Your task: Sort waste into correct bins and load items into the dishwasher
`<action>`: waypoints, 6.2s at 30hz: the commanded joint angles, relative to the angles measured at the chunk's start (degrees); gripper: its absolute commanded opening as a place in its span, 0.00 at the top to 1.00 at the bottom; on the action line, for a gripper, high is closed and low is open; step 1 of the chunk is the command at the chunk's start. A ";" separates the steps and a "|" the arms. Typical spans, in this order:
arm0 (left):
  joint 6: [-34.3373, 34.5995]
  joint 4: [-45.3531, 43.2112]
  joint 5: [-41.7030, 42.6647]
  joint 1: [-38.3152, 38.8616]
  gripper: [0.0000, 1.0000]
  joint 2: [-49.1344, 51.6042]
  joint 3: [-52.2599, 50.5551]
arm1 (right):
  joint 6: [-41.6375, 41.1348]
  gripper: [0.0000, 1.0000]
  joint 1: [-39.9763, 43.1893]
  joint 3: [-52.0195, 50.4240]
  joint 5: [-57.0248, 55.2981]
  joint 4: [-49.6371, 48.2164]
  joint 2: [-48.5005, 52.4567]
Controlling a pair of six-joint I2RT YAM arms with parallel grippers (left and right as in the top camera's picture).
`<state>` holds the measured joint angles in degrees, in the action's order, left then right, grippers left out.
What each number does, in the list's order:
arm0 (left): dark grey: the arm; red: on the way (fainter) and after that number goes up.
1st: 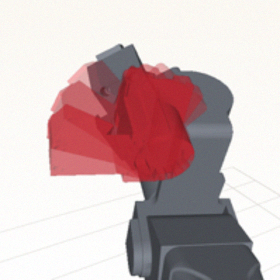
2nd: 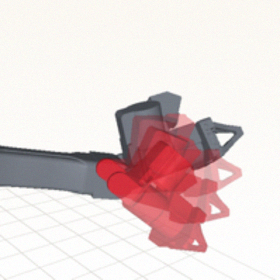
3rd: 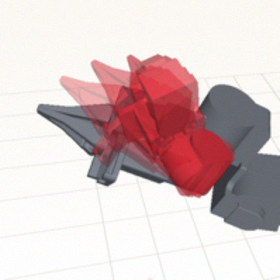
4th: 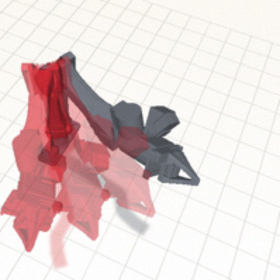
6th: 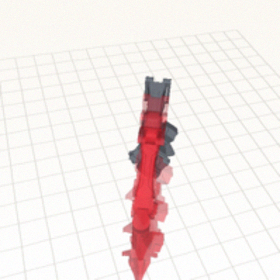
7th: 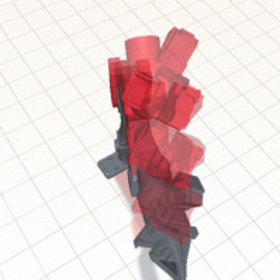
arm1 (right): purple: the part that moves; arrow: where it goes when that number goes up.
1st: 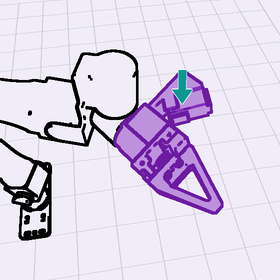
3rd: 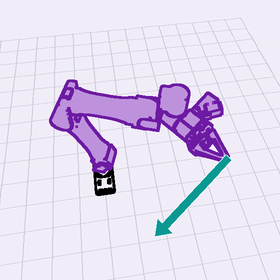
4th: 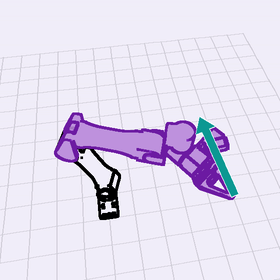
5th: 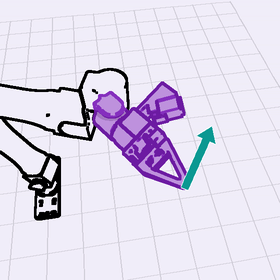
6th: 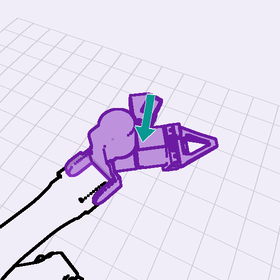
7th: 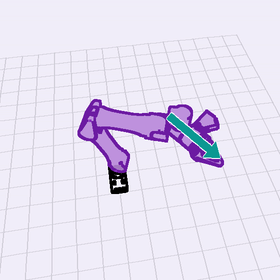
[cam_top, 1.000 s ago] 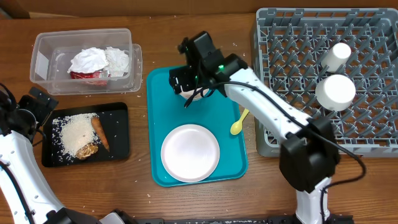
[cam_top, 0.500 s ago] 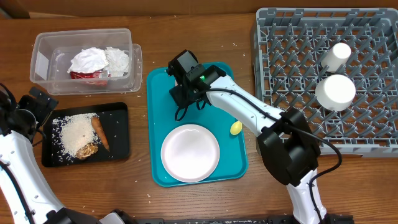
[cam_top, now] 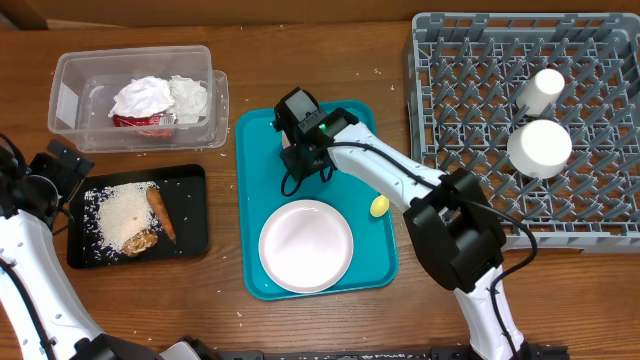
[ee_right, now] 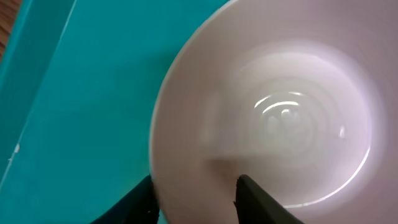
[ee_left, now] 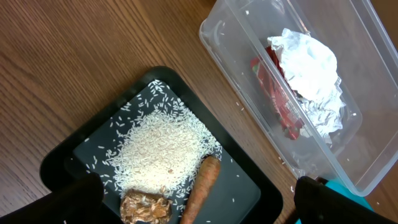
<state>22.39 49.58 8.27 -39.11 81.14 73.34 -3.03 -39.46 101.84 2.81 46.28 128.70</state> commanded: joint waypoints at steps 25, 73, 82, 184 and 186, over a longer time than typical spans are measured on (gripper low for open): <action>0.55 -0.09 -0.35 -0.15 0.00 0.17 0.31 | -10.78 0.96 20.59 41.51 -1.40 32.87 -5.62; 0.55 -0.09 -0.37 -0.15 0.00 0.17 0.31 | 1.05 0.96 83.80 1.97 73.16 2.75 -4.85; 0.55 -0.09 -0.37 -0.15 0.00 0.17 0.31 | 1.05 0.96 82.05 1.90 73.20 3.41 -4.85; 0.55 -0.09 -0.37 -0.13 0.00 0.17 0.31 | -7.56 0.96 67.25 29.94 0.76 20.72 -3.17; 0.55 -0.09 -0.37 -0.13 0.00 0.17 0.31 | -7.61 0.96 68.08 30.47 7.58 21.55 -5.70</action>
<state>22.39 49.58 8.27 -39.11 81.14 73.34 -9.04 28.10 129.25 -0.78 67.61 129.75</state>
